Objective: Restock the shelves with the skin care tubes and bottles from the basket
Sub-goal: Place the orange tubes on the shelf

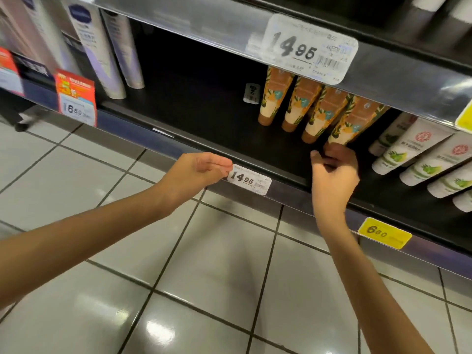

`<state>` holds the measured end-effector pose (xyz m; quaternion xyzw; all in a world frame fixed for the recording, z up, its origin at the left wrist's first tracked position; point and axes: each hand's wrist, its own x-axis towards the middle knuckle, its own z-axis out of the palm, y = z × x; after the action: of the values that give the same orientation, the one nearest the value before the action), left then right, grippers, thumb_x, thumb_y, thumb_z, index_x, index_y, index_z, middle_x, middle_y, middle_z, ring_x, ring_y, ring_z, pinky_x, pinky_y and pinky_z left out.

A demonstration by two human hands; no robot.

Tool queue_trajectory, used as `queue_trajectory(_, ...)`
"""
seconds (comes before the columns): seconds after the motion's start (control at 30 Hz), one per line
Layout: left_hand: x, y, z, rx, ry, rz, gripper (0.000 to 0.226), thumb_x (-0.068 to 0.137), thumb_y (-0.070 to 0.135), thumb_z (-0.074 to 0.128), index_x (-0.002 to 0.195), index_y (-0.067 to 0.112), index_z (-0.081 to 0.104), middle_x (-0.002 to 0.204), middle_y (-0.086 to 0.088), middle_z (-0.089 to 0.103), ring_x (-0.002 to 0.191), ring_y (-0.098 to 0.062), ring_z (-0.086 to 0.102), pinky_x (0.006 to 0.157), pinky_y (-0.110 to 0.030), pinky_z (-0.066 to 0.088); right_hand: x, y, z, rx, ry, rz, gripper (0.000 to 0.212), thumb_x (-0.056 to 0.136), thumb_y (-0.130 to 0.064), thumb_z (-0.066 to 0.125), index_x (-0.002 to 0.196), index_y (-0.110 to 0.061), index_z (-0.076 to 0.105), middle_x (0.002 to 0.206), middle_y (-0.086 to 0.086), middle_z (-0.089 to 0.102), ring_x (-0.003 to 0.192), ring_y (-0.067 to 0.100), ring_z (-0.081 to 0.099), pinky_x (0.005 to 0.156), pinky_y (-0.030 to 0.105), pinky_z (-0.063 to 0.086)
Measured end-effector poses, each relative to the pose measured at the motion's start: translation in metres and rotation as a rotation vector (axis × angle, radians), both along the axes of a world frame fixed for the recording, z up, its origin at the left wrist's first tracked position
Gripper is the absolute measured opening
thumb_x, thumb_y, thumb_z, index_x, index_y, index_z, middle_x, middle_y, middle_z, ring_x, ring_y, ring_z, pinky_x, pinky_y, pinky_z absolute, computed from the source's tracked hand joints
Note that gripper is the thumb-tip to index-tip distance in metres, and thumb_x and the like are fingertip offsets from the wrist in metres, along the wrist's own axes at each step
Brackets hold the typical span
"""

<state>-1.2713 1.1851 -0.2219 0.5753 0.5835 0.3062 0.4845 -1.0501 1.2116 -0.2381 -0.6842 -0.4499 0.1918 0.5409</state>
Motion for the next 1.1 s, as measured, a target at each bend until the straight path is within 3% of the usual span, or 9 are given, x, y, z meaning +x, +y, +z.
queue_trajectory(0.13, -0.078, -0.046, 0.030, 0.016, 0.058, 0.005, 0.022, 0.088, 0.014, 0.057, 0.107, 0.021, 0.066, 0.109, 0.005, 0.069, 0.103, -0.006, 0.062, 0.089, -0.015, 0.047, -0.106, -0.043, 0.032, -0.135, 0.109, 0.628, 0.023, 0.089, -0.017, 0.059, 0.112, -0.018, 0.059, 0.086, -0.012, 0.060, 0.076, -0.007, 0.058, 0.065, 0.002, 0.043)
queue_trajectory(0.4, -0.280, -0.217, 0.115, 0.134, 0.201, 0.504, 0.021, 0.085, -0.001, 0.054, 0.096, 0.012, 0.066, 0.097, 0.003, 0.072, 0.087, 0.001, 0.066, 0.079, -0.007, 0.048, -0.280, -0.113, 0.091, -0.214, 0.093, 1.419, 0.014, 0.085, -0.016, 0.061, 0.094, -0.027, 0.066, 0.089, -0.004, 0.070, 0.088, 0.005, 0.065, 0.078, 0.011, 0.048)
queue_trajectory(0.6, -0.357, -0.348, 0.070, 0.019, 0.177, 0.960, 0.021, 0.086, -0.001, 0.053, 0.093, 0.013, 0.067, 0.098, -0.008, 0.071, 0.083, -0.004, 0.066, 0.077, -0.010, 0.049, -0.378, -0.150, 0.103, -0.264, 0.059, 1.603, 0.012, 0.083, -0.014, 0.063, 0.087, -0.023, 0.068, 0.084, -0.002, 0.072, 0.086, 0.013, 0.066, 0.082, 0.020, 0.050)
queue_trajectory(0.67, -0.365, -0.368, 0.047, -0.063, 0.161, 0.993, 0.021, 0.086, -0.003, 0.054, 0.093, 0.013, 0.066, 0.097, -0.005, 0.071, 0.086, -0.008, 0.065, 0.075, -0.012, 0.049, -0.402, -0.157, 0.109, -0.257, 0.043, 1.625, 0.011, 0.083, -0.012, 0.063, 0.089, -0.020, 0.069, 0.085, -0.002, 0.072, 0.085, 0.013, 0.067, 0.084, 0.022, 0.050)
queue_trajectory(0.77, -0.382, -0.380, 0.026, -0.118, 0.218, 0.986, 0.020, 0.086, -0.005, 0.055, 0.095, 0.009, 0.066, 0.090, 0.001, 0.068, 0.071, 0.011, 0.061, 0.063, -0.002, 0.044, -0.438, -0.162, 0.117, -0.239, 0.042, 1.681, 0.015, 0.087, -0.005, 0.058, 0.089, -0.017, 0.067, 0.084, -0.002, 0.073, 0.079, 0.007, 0.068, 0.079, 0.016, 0.052)
queue_trajectory(0.83, -0.396, -0.382, 0.018, -0.125, 0.234, 1.004, 0.019, 0.086, -0.005, 0.056, 0.097, 0.007, 0.066, 0.095, -0.006, 0.068, 0.073, 0.012, 0.060, 0.070, -0.004, 0.045, -0.461, -0.165, 0.118, -0.244, 0.038, 1.708, 0.018, 0.088, -0.003, 0.057, 0.087, -0.018, 0.065, 0.083, -0.004, 0.072, 0.076, 0.002, 0.066, 0.076, 0.011, 0.050)
queue_trajectory(0.93, -0.412, -0.387, 0.015, -0.117, 0.190, 1.110, 0.021, 0.086, -0.006, 0.055, 0.103, 0.000, 0.064, 0.105, -0.013, 0.066, 0.092, -0.014, 0.063, 0.088, -0.020, 0.045, -0.497, -0.168, 0.104, -0.366, -0.164, 1.803, 0.016, 0.086, -0.004, 0.059, 0.085, -0.019, 0.063, 0.088, 0.010, 0.070, 0.080, 0.014, 0.063, 0.084, 0.024, 0.049)
queue_trajectory(1.03, -0.405, -0.395, 0.019, -0.078, 0.136, 1.112, 0.021, 0.085, -0.008, 0.055, 0.097, 0.006, 0.065, 0.094, -0.003, 0.067, 0.078, 0.005, 0.063, 0.082, -0.011, 0.046, -0.526, -0.168, 0.083, -0.491, -0.618, 1.945, 0.010, 0.087, -0.011, 0.061, 0.096, -0.011, 0.066, 0.092, 0.013, 0.069, 0.085, 0.028, 0.063, 0.089, 0.036, 0.047)
queue_trajectory(1.1, -0.388, -0.403, 0.020, -0.082, 0.074, 1.040, 0.026, 0.085, -0.009, 0.055, 0.089, 0.015, 0.064, 0.092, 0.001, 0.068, 0.078, 0.007, 0.063, 0.081, -0.010, 0.047, -0.542, -0.168, 0.071, -0.406, -0.977, 2.039, 0.021, 0.088, -0.019, 0.060, 0.107, -0.011, 0.064, 0.097, 0.005, 0.067, 0.087, 0.019, 0.060, 0.082, 0.023, 0.044)
